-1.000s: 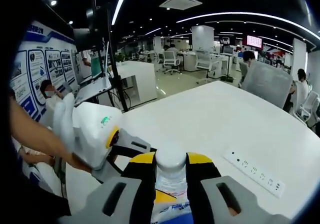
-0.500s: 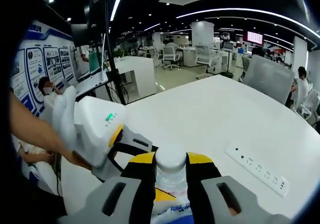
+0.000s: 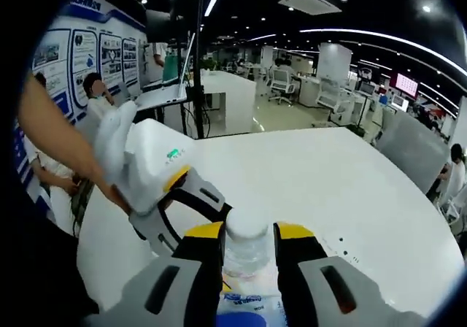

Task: Arrange the tabletop items into an orderly group along one side of the table until the central work area is clear of visible clutter.

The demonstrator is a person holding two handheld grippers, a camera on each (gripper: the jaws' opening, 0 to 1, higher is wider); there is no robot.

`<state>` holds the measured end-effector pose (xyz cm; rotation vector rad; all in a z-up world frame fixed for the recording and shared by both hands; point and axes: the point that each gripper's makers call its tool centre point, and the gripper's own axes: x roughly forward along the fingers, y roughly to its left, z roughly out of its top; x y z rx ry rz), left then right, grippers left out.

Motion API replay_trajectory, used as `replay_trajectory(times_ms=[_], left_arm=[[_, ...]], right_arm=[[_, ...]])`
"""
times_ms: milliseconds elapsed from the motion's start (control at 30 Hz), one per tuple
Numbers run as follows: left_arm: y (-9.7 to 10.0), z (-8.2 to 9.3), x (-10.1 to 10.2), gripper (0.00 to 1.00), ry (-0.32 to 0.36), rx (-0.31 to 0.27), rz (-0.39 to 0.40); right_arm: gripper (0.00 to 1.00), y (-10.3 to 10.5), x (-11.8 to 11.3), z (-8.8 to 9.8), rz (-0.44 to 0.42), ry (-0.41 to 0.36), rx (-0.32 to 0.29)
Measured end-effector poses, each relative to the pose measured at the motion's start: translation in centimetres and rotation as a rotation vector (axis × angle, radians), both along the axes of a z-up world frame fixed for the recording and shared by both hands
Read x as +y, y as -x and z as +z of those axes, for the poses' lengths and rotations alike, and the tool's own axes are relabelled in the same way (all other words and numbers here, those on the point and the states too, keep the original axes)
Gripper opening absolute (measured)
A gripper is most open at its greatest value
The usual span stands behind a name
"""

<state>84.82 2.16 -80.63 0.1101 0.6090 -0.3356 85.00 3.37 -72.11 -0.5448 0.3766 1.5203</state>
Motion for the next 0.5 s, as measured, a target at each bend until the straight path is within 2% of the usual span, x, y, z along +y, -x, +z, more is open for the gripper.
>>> replay_trajectory(times_ms=[133,300,500], left_arm=[[0.2,0.0,0.1,0.48,-0.014,-0.024,0.083],[0.2,-0.2,0.1,0.49,-0.016,-0.044,0.130],[-0.4,0.1,0.1,0.46,-0.019,-0.089,0.184]], right_arm=[[0.26,-0.2,-0.6,0.4,0.050,-0.033,0.020],[0.27,0.1,-0.8,0.0,0.074,-0.052,0.060],[0.27,0.5,0.2,-0.5,0.105,-0.078,0.073]])
